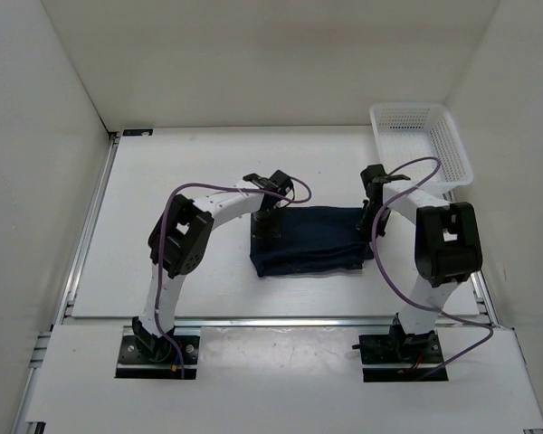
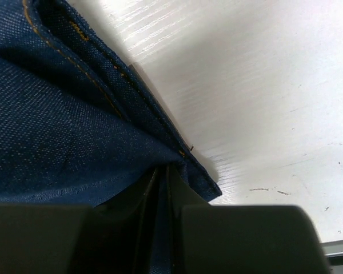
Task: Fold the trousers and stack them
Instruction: Fold the trousers
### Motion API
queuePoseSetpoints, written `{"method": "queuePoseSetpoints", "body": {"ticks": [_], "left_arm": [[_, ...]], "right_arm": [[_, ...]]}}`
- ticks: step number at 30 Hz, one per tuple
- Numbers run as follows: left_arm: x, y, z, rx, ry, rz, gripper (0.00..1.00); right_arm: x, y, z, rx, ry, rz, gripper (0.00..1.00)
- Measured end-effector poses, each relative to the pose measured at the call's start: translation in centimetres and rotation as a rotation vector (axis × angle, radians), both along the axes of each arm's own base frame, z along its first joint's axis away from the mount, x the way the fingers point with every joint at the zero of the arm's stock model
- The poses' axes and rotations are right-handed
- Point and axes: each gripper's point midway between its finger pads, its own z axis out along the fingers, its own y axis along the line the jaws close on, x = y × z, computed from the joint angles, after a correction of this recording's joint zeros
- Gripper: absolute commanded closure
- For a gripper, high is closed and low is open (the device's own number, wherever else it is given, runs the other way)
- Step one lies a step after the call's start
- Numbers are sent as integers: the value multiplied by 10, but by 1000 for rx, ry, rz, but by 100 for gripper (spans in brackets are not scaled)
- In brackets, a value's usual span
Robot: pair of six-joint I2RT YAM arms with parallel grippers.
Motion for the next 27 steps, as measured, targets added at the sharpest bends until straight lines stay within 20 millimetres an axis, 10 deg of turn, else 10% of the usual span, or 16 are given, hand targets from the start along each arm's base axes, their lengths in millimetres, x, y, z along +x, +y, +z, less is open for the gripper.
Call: {"method": "queuePoseSetpoints", "body": {"ticks": [7, 13, 18, 21, 25, 27], "left_arm": [[17, 13, 1, 21, 8, 35, 90], [93, 45, 20, -4, -84, 159, 90], [151, 78, 57, -10, -203, 249, 75], [157, 92, 86, 7, -264, 270, 66], [145, 102, 157, -32, -383, 275, 5], [132, 110, 208, -78, -485, 281, 1]], "right_arm": [[8, 17, 1, -7, 3, 32, 85], [42, 73, 4, 57, -36, 96, 80], [59, 109, 23, 113, -112, 126, 13], [61, 108, 56, 99, -194, 142, 2], [67, 96, 143, 101, -422, 161, 1], [63, 86, 194, 104, -561, 163, 1]]}}
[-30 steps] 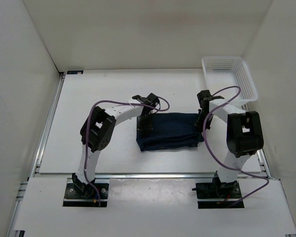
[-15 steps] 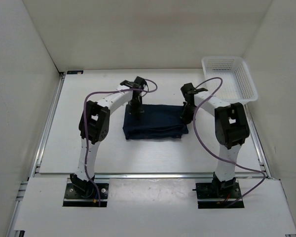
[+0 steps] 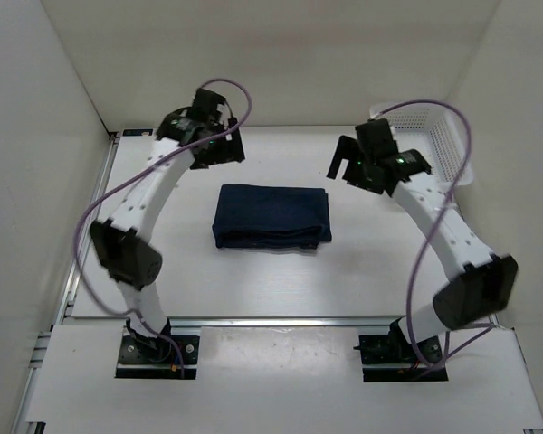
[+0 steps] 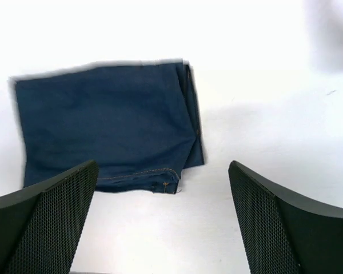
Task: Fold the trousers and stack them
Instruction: Fold the trousers
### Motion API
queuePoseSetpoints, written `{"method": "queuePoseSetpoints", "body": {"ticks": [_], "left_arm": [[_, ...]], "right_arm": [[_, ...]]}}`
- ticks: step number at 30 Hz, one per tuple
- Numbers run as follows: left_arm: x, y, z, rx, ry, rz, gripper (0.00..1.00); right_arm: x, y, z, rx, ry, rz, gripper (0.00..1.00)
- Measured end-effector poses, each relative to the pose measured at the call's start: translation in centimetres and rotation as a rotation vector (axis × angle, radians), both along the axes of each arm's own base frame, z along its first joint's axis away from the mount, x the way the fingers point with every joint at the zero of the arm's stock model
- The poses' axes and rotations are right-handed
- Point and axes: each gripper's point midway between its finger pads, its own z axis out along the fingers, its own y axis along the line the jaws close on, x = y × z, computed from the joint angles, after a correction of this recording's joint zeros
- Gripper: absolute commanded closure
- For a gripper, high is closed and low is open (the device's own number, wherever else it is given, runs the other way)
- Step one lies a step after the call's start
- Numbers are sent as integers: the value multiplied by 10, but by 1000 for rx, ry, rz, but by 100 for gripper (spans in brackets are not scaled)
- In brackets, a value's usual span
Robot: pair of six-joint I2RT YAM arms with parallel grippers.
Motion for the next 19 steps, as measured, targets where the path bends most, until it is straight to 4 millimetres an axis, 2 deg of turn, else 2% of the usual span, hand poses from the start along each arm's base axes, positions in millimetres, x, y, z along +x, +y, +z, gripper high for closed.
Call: {"method": "queuePoseSetpoints", "body": {"ticks": [2, 4, 6, 7, 10, 14, 16, 19], "left_arm": [[-20, 12, 50, -36, -114, 7, 1], [-44, 26, 88, -66, -208, 21, 1], [-72, 43, 110, -90, -276, 44, 1], [-85, 50, 113, -95, -289, 54, 1], [-117, 66, 98, -93, -277, 80, 1], [-145, 80, 49, -51, -168, 119, 1], [-156, 86, 32, -31, -127, 142, 1], [-170, 93, 28, -31, -116, 168, 1]], "right_arm": [[-11, -13, 41, 5, -113, -12, 1], [-26, -27, 67, 2, -192, -30, 1], [-43, -42, 72, -25, -211, -51, 1], [-52, -49, 68, -45, -202, -62, 1], [-78, -69, 41, -111, -131, -87, 1], [-114, -91, 4, -176, -37, -109, 1], [-126, -99, -1, -192, -21, -126, 1], [-133, -108, 3, -202, -36, -155, 1]]}}
